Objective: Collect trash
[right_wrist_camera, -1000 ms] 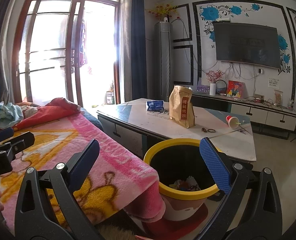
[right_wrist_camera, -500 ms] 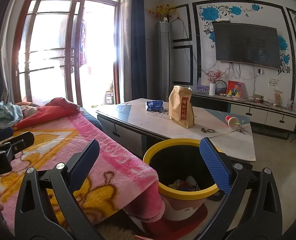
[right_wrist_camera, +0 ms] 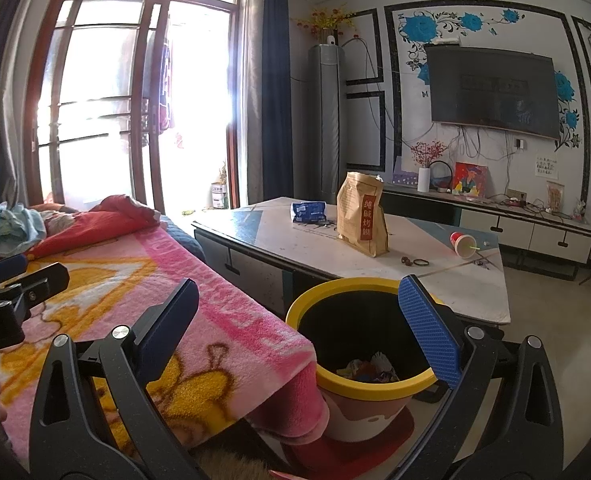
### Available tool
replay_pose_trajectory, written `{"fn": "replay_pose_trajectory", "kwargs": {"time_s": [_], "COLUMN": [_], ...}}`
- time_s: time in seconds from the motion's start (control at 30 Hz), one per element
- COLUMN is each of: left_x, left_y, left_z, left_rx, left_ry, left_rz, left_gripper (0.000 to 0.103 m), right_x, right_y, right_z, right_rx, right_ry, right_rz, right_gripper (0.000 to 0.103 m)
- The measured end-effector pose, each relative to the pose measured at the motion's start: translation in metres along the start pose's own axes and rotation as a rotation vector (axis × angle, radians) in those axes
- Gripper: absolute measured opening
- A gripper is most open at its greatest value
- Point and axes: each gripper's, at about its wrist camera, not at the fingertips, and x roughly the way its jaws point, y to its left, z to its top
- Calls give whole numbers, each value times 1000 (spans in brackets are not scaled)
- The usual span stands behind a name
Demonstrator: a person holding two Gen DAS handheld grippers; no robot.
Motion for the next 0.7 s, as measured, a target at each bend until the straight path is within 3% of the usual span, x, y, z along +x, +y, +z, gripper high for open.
{"fn": "replay_pose_trajectory", "kwargs": {"time_s": [0.3, 0.43, 0.5, 0.6, 0.7], "left_x": [2, -7, -18, -43, -66], "left_y": [0, 41, 68, 134, 217], "left_z": [3, 0, -1, -8, -25], "left_rx": [-14, -91, -113, -176, -281], "left_ry": [23, 49, 56, 78, 170], "left_rz": [3, 51, 135, 343, 584], "left_gripper": [97, 97, 97, 97, 97], "right_x": [6, 12, 17, 24, 28], "right_y": [8, 49, 85, 161, 254], "right_z": [14, 32, 39, 43, 30], "right_rx": [28, 3, -22, -60, -163], "right_ry": [7, 22, 52, 130, 271], "right_rz": [31, 187, 307, 499, 681], "right_gripper": [92, 92, 92, 92, 92]}}
